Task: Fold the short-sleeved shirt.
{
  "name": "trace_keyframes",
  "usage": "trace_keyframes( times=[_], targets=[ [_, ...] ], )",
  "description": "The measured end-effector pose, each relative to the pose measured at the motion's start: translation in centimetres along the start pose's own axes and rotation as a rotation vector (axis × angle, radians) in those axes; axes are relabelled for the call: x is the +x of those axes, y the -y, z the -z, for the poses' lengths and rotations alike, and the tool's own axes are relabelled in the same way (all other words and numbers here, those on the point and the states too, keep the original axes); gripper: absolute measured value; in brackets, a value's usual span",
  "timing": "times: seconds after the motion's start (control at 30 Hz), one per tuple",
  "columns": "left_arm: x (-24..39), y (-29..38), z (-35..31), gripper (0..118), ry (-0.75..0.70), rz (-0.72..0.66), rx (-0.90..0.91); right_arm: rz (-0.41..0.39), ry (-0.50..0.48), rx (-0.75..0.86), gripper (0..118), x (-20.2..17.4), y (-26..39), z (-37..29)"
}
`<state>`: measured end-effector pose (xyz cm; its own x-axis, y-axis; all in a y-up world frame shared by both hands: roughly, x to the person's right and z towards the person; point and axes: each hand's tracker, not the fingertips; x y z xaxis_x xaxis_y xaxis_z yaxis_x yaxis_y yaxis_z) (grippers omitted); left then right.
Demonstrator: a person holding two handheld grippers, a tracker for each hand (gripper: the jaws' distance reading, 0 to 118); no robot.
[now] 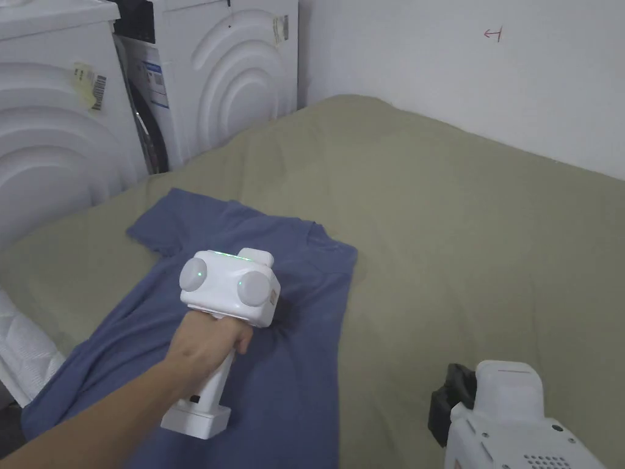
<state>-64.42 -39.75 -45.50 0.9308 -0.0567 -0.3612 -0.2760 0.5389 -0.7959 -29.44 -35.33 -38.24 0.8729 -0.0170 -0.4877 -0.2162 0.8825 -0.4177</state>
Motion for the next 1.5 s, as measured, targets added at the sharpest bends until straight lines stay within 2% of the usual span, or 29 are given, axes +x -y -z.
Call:
trace_keyframes(
  times=[0.1, 0.2, 0.3, 0.37, 0.63, 0.9, 1.1, 1.23, 1.4, 1.5],
  targets=[
    [-0.1, -0.5, 0.0, 2, -0.013, 0.015, 0.008, 0.020, 0.045, 0.010, 7, 2.0, -0.4, -1.7],
    [1.2, 0.1, -3.9, 2, -0.041, 0.029, 0.087, 0.053, 0.089, 0.026, 7, 4.5, -0.6, -4.1],
    [2.3, -0.2, -7.6, 2, 0.038, 0.001, 0.136, 0.069, 0.136, 0.042, 7, 7.1, -0.5, -6.4],
    [4.1, 0.0, -9.9, 2, 0.067, 0.037, 0.167, 0.074, 0.171, 0.050, 7, 8.7, -0.5, -7.9],
    [18.5, 1.0, -21.4, 2, 0.285, 0.224, 0.272, 0.127, 0.316, 0.099, 7, 15.7, 0.2, -16.5],
    [35.6, 2.6, -27.4, 2, 0.595, 0.386, 0.290, 0.171, 0.524, 0.122, 7, 23.5, 2.7, -25.2],
    [48.5, 5.7, -28.3, 2, 0.800, 0.485, 0.214, 0.226, 0.678, 0.111, 7, 29.2, 5.0, -30.5],
    [55.0, 8.5, -27.1, 2, 0.893, 0.560, 0.143, 0.297, 0.725, 0.102, 7, 31.9, 6.7, -31.8],
    [59.2, 12.9, -21.4, 2, 0.848, 0.637, 0.003, 0.310, 0.751, 0.075, 7, 33.1, 8.7, -31.2],
    [60.9, 14.9, -17.2, 2, 0.773, 0.664, -0.073, 0.326, 0.749, 0.048, 7, 33.4, 9.9, -30.5]
  ],
)
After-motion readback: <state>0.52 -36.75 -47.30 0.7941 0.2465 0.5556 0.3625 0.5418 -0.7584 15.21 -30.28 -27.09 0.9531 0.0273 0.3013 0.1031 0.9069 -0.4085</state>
